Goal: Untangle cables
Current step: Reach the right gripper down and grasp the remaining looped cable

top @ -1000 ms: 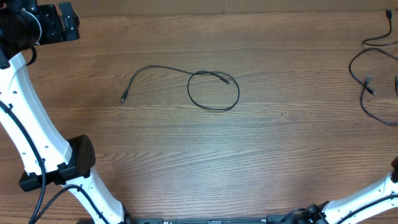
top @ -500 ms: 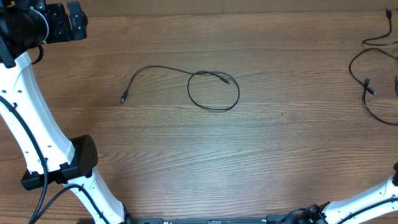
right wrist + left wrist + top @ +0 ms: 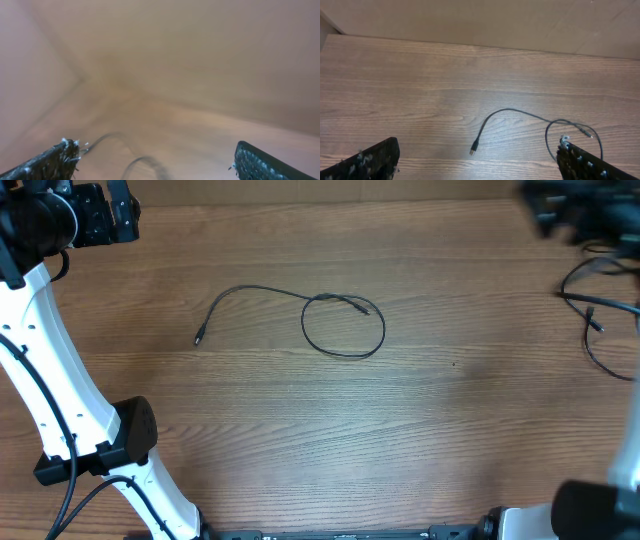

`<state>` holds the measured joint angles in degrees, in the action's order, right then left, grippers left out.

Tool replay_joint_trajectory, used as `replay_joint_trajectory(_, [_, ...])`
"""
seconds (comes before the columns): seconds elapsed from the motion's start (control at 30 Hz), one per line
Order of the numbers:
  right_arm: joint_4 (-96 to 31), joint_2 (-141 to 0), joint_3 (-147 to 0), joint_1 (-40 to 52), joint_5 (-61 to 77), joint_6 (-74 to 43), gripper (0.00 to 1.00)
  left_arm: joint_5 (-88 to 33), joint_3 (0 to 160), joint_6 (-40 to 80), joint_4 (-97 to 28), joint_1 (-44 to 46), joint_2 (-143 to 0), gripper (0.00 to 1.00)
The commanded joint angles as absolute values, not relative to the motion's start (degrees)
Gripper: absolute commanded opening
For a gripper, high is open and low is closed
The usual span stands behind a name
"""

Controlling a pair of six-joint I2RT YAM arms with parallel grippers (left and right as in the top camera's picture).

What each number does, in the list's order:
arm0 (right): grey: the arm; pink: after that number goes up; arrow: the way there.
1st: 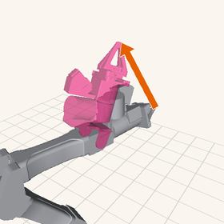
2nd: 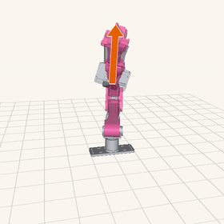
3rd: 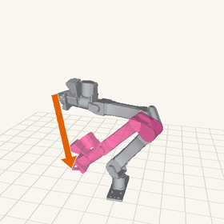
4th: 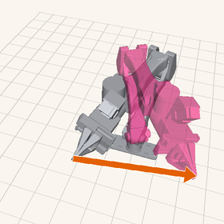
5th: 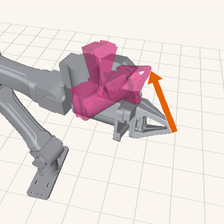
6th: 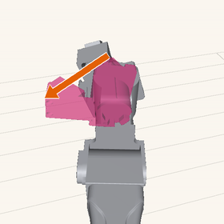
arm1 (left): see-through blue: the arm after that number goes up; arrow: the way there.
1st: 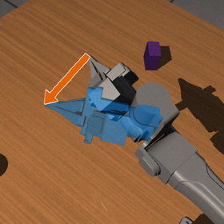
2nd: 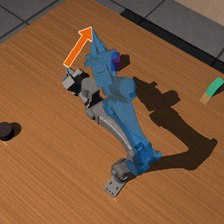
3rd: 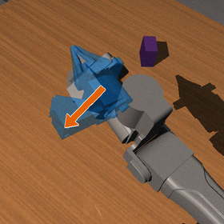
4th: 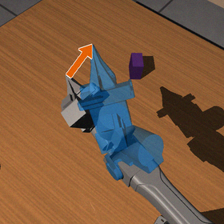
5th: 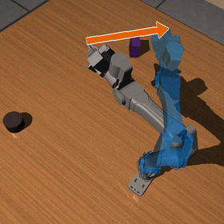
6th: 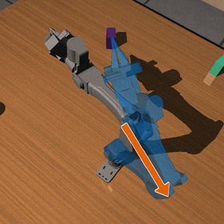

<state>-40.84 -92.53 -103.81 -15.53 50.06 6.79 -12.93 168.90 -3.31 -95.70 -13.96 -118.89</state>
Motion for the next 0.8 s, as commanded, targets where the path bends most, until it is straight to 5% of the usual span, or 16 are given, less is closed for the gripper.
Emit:
replay_joint_trajectory(0.0, [-43.1, -100.2, -101.6, 1.0, 43.8, 9.3, 0.98, -13.6, 169.2, -3.0, -95.3, -13.7, -118.4, 1.00])
replay_joint_trajectory(0.13, [-45.4, -107.0, -101.6, 13.3, 35.7, 12.5, 0.97, -13.6, 169.2, -3.0, -95.9, -13.7, -118.4, 1.00])
replay_joint_trajectory(0.3, [-56.3, -114.7, -101.6, 25.1, 25.6, 37.1, 0.97, -13.6, 169.2, -3.0, -96.8, -13.7, -118.4, 1.00])
replay_joint_trajectory(0.4, [-62.0, -117.9, -101.6, 29.5, 15.8, 43.6, 0.88, -13.6, 169.2, -3.0, -96.8, -13.7, -118.4, 1.00])
replay_joint_trajectory(0.47, [-64.0, -119.7, -101.6, 31.3, 12.2, 44.0, 0.80, -13.6, 169.2, -3.0, -96.8, -13.7, -118.4, 1.00])
replay_joint_trajectory(0.77, [-57.7, -121.6, -88.9, 32.1, 15.2, 44.0, 0.82, -13.6, 169.2, -3.0, -96.8, -13.7, -118.4, 1.00])
